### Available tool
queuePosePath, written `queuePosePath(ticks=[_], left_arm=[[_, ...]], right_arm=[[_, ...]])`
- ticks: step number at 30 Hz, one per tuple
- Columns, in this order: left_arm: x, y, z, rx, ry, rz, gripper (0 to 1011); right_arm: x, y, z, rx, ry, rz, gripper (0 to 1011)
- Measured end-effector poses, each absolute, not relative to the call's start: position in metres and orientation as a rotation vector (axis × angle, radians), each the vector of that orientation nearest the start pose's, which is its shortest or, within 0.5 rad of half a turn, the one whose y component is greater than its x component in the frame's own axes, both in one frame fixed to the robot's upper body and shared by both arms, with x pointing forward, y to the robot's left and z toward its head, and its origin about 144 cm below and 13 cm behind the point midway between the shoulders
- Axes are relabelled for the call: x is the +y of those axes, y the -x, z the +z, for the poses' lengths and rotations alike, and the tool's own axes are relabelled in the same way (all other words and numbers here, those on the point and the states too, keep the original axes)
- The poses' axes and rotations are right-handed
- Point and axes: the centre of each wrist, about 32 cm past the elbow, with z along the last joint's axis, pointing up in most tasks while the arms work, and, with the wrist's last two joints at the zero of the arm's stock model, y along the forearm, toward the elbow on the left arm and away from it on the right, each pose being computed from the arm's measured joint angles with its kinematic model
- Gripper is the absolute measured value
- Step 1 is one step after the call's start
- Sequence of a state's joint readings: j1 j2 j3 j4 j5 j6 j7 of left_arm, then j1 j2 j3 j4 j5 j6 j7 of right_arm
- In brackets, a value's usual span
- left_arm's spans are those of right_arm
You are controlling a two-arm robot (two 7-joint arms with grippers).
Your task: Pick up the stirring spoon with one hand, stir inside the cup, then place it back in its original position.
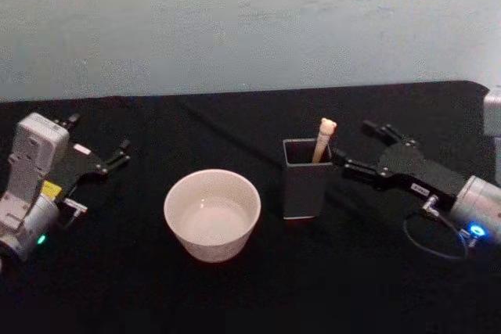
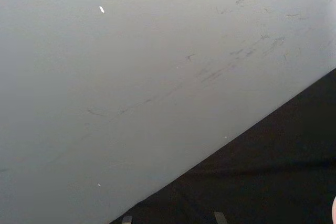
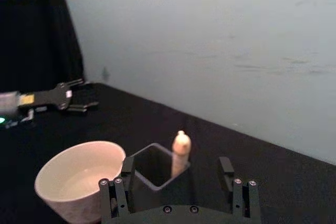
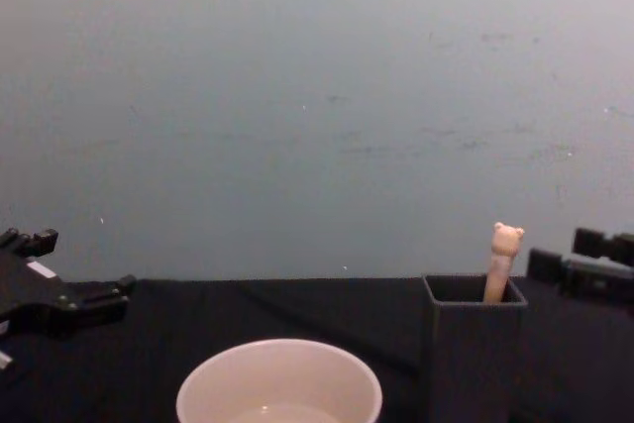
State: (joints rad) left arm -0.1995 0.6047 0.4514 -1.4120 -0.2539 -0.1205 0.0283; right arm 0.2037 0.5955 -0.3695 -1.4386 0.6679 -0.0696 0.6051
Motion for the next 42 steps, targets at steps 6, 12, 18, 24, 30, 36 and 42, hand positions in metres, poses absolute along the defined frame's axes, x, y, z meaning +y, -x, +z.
queuePosePath(ticks=[6, 12, 18, 24, 30, 36, 42], left_arm=[[0.31, -0.489, 1.14, -0.285, -0.304, 1.248, 1001], [0.31, -0.489, 1.14, -0.285, -0.304, 1.248, 1001], [0.31, -0.489, 1.14, -0.285, -0.304, 1.248, 1001], [0.31, -0.489, 1.14, -0.285, -0.305, 1.248, 1001], [0.31, -0.489, 1.14, -0.285, -0.304, 1.248, 1001], [0.31, -0.489, 1.14, -0.285, -0.304, 1.248, 1001], [0.31, -0.489, 1.14, -0.285, -0.304, 1.248, 1001]], right_arm=[[-0.317, -0.515, 1.161, 0.05, 0.017, -0.689, 1003], [-0.311, -0.534, 1.161, 0.036, 0.02, -0.663, 1002], [-0.306, -0.545, 1.16, 0.032, 0.025, -0.652, 1003], [-0.303, -0.55, 1.158, 0.035, 0.033, -0.648, 1003], [-0.301, -0.551, 1.156, 0.038, 0.039, -0.651, 1003], [-0.3, -0.551, 1.157, 0.034, 0.044, -0.656, 1003], [-0.3, -0.551, 1.157, 0.035, 0.043, -0.655, 1003]])
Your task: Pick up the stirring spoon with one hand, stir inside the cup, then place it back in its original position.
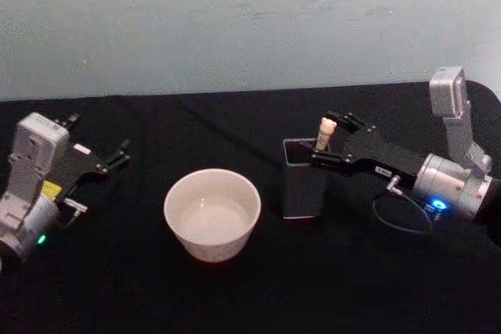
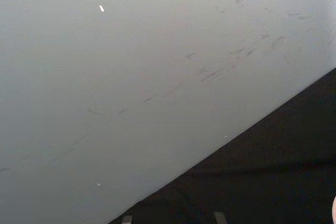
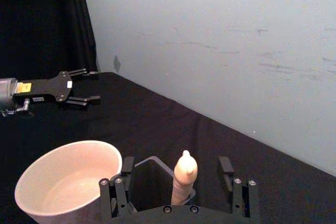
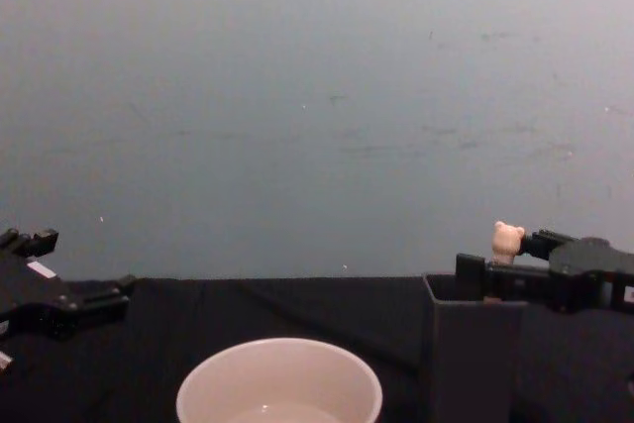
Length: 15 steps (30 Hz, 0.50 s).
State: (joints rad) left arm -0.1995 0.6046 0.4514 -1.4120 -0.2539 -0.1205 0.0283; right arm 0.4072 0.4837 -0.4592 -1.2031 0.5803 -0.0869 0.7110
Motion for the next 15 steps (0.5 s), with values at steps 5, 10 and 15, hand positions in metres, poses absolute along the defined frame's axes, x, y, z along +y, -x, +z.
queuePosePath(ticks=[5, 10, 15], left_arm=[[0.3096, -0.4886, 1.1398, -0.285, -0.304, 1.248, 1001], [0.3097, -0.4886, 1.1398, -0.285, -0.304, 1.248, 1001], [0.3097, -0.4886, 1.1398, -0.285, -0.304, 1.248, 1001]], right_arm=[[-0.3004, -0.5506, 1.1568, 0.037, 0.041, -0.654, 908], [-0.3006, -0.5505, 1.1567, 0.038, 0.04, -0.654, 772], [-0.3007, -0.5506, 1.1568, 0.038, 0.039, -0.654, 618]])
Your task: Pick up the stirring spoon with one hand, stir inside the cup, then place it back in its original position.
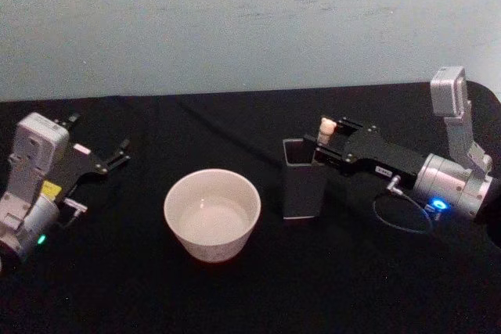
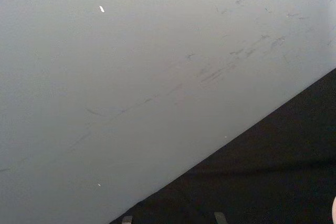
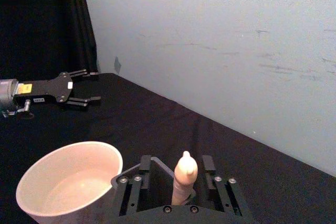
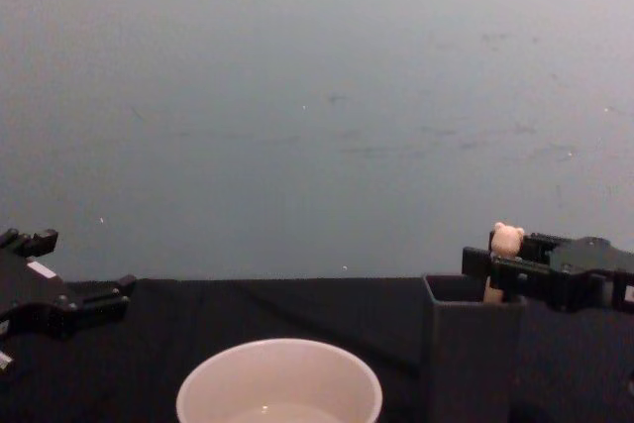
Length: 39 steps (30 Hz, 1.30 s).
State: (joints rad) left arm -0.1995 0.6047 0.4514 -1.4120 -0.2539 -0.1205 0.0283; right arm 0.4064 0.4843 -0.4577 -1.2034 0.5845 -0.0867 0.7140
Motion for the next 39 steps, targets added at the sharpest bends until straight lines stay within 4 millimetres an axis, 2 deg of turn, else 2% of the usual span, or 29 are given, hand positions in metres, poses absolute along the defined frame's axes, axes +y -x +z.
queuePosePath(ticks=[1, 2, 9, 11, 13, 28, 39], left_arm=[[0.31, -0.489, 1.14, -0.285, -0.304, 1.248, 1001], [0.31, -0.489, 1.14, -0.285, -0.304, 1.248, 1001], [0.31, -0.489, 1.14, -0.285, -0.304, 1.248, 1001], [0.31, -0.489, 1.14, -0.285, -0.304, 1.248, 1001], [0.31, -0.489, 1.14, -0.285, -0.304, 1.248, 1001], [0.31, -0.489, 1.14, -0.285, -0.304, 1.248, 1001], [0.31, -0.489, 1.14, -0.285, -0.304, 1.248, 1001]], right_arm=[[-0.301, -0.551, 1.157, 0.038, 0.039, -0.654, 618], [-0.301, -0.551, 1.157, 0.038, 0.039, -0.654, 561], [-0.301, -0.551, 1.157, 0.038, 0.038, -0.653, 333], [-0.301, -0.551, 1.157, 0.038, 0.038, -0.653, 300], [-0.301, -0.551, 1.157, 0.038, 0.038, -0.653, 213], [-0.297, -0.547, 1.162, 0.011, 0.022, -0.633, 209], [-0.295, -0.542, 1.192, -0.085, -0.011, -0.59, 209]])
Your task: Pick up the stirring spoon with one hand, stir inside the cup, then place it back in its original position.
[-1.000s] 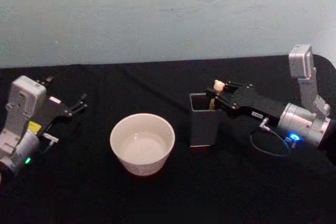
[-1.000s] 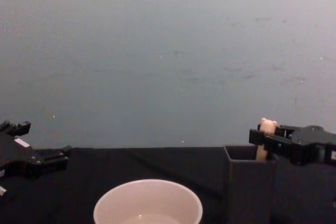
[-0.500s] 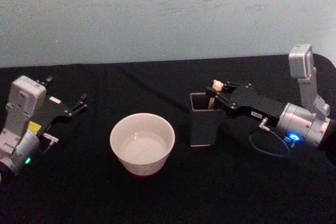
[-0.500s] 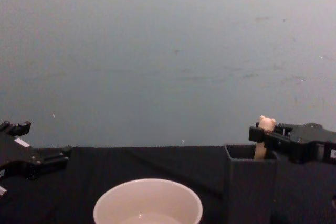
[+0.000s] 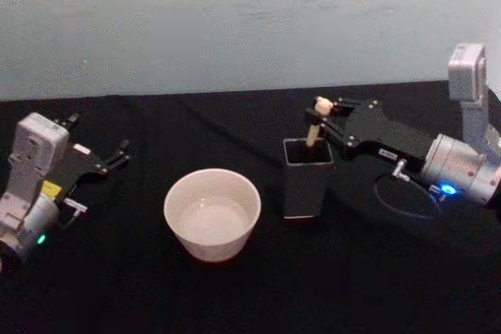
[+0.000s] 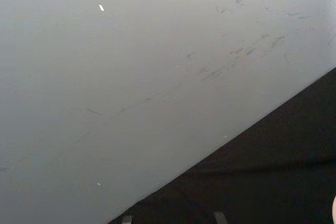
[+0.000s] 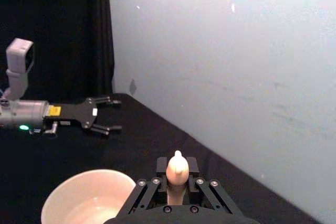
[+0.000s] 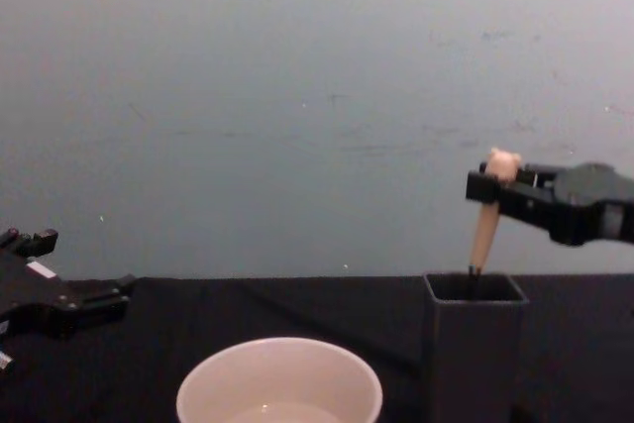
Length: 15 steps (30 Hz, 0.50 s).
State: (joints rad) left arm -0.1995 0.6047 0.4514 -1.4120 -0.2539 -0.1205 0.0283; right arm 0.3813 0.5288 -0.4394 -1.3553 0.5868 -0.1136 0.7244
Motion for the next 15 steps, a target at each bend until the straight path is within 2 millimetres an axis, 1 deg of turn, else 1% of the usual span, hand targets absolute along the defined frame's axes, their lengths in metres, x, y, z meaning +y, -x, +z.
queuePosePath(ticks=[6, 15], left_arm=[[0.31, -0.489, 1.14, -0.285, -0.304, 1.248, 1001], [0.31, -0.489, 1.14, -0.285, -0.304, 1.248, 1001]], right_arm=[[-0.298, -0.537, 1.21, -0.147, -0.037, -0.575, 209], [-0.298, -0.533, 1.226, -0.212, -0.101, -0.567, 209]])
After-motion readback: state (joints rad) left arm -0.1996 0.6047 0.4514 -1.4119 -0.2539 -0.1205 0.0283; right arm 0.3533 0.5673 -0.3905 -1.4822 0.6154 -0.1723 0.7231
